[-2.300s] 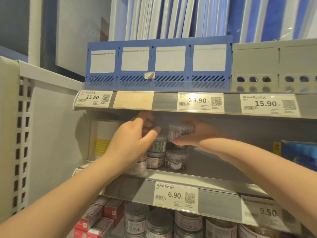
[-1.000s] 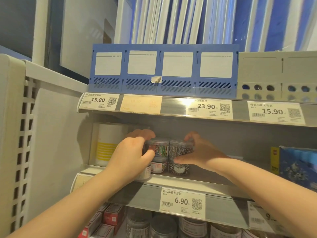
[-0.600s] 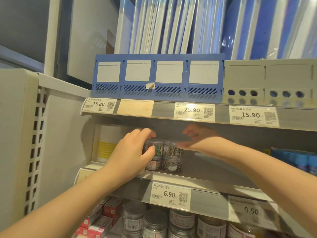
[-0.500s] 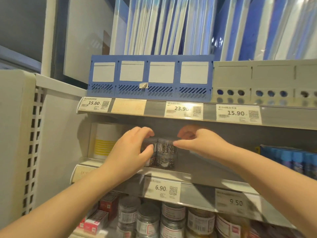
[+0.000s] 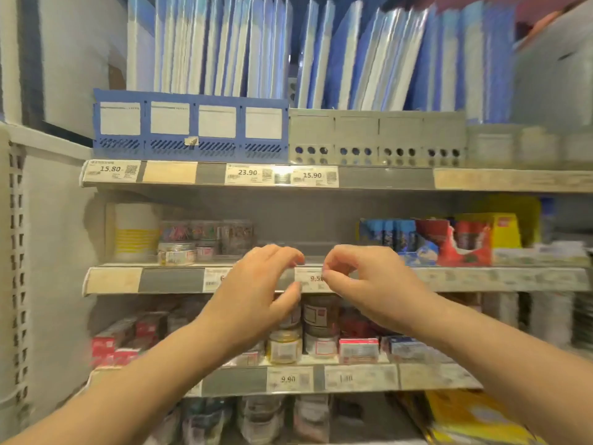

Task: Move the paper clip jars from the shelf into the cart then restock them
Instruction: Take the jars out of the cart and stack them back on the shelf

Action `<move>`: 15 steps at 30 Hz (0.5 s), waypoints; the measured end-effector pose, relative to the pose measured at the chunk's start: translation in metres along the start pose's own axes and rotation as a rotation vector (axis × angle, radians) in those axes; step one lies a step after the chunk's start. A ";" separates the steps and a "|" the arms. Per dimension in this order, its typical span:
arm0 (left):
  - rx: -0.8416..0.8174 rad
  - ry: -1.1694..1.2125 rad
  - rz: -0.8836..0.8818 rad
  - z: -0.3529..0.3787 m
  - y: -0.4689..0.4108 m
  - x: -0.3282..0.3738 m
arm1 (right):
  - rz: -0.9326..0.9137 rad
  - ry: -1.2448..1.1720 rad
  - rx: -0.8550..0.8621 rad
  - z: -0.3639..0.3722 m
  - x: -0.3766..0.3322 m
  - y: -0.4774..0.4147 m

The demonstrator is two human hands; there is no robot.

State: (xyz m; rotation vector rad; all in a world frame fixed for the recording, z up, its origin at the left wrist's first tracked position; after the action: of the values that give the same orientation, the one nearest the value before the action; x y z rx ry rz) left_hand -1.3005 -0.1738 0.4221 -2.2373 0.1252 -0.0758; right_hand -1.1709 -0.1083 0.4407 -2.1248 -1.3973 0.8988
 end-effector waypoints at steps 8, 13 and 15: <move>-0.103 0.269 0.173 0.002 0.063 0.113 | 0.220 0.077 0.062 -0.045 -0.031 0.142; -0.203 0.397 0.363 0.000 0.091 0.211 | 0.443 0.111 0.106 -0.093 -0.042 0.254; -0.236 0.466 0.415 0.002 0.104 0.257 | 0.521 0.140 0.132 -0.120 -0.046 0.302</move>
State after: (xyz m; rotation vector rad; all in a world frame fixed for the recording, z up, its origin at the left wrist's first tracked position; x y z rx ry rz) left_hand -1.0522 -0.2666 0.3426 -2.3405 0.8844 -0.3709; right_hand -0.9057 -0.2707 0.3352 -2.4341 -0.6995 0.9693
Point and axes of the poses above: each hand's wrist, its own y-axis away from the middle knuckle, its own z-axis out of the palm, x = y × z, the point moved 5 cm from there along -y, towards the middle knuckle, and after that the axes turned 4 degrees about -y, right-handed, at the moved point
